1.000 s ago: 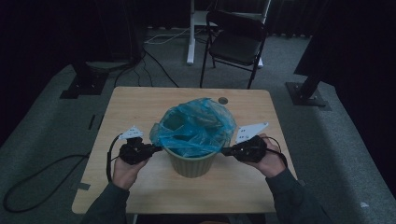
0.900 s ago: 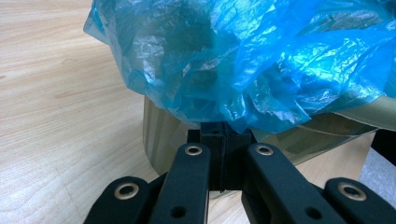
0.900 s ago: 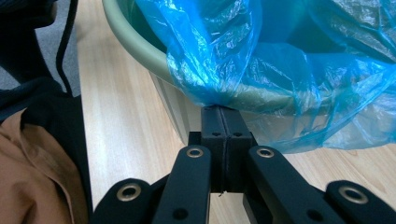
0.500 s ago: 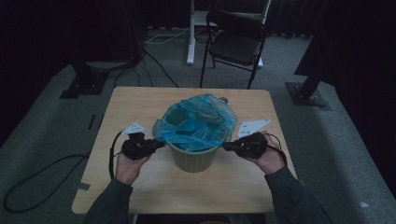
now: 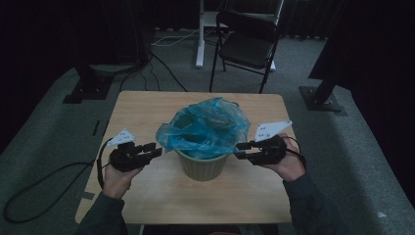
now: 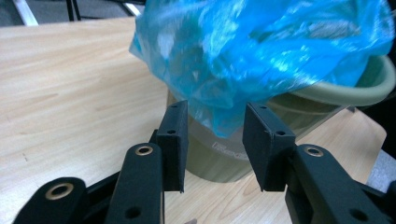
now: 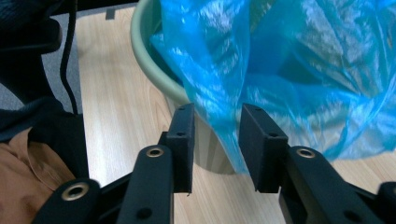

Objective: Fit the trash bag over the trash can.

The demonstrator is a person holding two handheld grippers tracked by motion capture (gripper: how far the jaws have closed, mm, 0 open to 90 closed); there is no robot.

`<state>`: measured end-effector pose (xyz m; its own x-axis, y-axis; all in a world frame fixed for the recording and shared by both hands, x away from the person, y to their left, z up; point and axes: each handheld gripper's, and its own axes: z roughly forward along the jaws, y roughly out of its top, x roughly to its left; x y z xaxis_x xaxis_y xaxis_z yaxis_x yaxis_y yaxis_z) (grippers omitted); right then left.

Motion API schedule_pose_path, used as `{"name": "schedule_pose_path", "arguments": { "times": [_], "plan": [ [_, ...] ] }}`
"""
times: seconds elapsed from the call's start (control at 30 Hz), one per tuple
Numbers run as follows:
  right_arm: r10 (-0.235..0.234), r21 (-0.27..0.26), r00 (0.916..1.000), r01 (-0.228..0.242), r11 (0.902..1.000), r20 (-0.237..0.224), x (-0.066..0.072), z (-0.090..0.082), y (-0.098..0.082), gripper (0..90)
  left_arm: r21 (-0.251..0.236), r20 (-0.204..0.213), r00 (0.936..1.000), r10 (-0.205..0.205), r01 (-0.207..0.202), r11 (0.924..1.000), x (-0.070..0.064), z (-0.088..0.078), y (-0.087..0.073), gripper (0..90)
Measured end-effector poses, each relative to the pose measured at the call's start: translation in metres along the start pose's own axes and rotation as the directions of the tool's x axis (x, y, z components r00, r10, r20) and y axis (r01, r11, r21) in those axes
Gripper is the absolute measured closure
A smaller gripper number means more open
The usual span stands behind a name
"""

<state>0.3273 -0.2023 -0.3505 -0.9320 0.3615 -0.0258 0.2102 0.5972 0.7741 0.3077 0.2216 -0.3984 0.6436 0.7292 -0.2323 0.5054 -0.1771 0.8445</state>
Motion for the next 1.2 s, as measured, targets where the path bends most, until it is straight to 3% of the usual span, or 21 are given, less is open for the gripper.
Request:
{"name": "schedule_pose_path", "arguments": {
  "times": [0.2, 0.37, 0.53, 0.63, 0.77, 0.93, 1.2],
  "plan": [
    [0.009, -0.016, 0.9999, -0.009, 0.9998, 0.004, -0.002, 0.004, 0.010, 63.0, -0.049, -0.006, 0.9997, 0.022, -0.022, 0.9985, 0.002, -0.010, 0.013, 55.8],
    [0.053, -0.038, 0.9986, -0.053, 0.9979, -0.008, -0.010, 0.009, 0.019, 60.1, -0.099, -0.010, 0.9995, 0.031, -0.032, 0.9946, 0.006, -0.009, 0.028, 50.4],
    [0.098, -0.020, 0.9946, -0.099, 0.9949, -0.034, -0.018, 0.019, 0.022, 56.0, -0.083, -0.001, 0.9984, 0.056, -0.056, 0.9949, 0.006, 0.002, 0.038, 45.5],
    [0.109, -0.005, 0.9931, -0.109, 0.9940, -0.045, -0.019, 0.024, 0.022, 55.6, -0.042, 0.004, 0.9988, 0.048, -0.048, 0.9980, 0.006, 0.013, 0.039, 44.7],
    [0.103, 0.001, 0.9925, -0.103, 0.9947, -0.067, -0.016, 0.025, 0.021, 69.5, -0.003, 0.000, 0.9994, 0.034, -0.034, 0.9994, 0.004, 0.021, 0.034, 63.0],
    [0.089, 0.001, 0.9928, -0.089, 0.9960, -0.080, -0.011, 0.020, 0.018, 81.4, -0.009, -0.001, 0.9993, 0.037, -0.037, 0.9993, -0.002, 0.019, 0.029, 82.2],
    [0.079, -0.012, 0.9922, -0.081, 0.9966, -0.096, -0.003, 0.013, 0.008, 88.3, -0.020, 0.025, 0.9984, 0.050, -0.050, 0.9986, -0.011, 0.007, 0.018, 88.8]
  ]
}}
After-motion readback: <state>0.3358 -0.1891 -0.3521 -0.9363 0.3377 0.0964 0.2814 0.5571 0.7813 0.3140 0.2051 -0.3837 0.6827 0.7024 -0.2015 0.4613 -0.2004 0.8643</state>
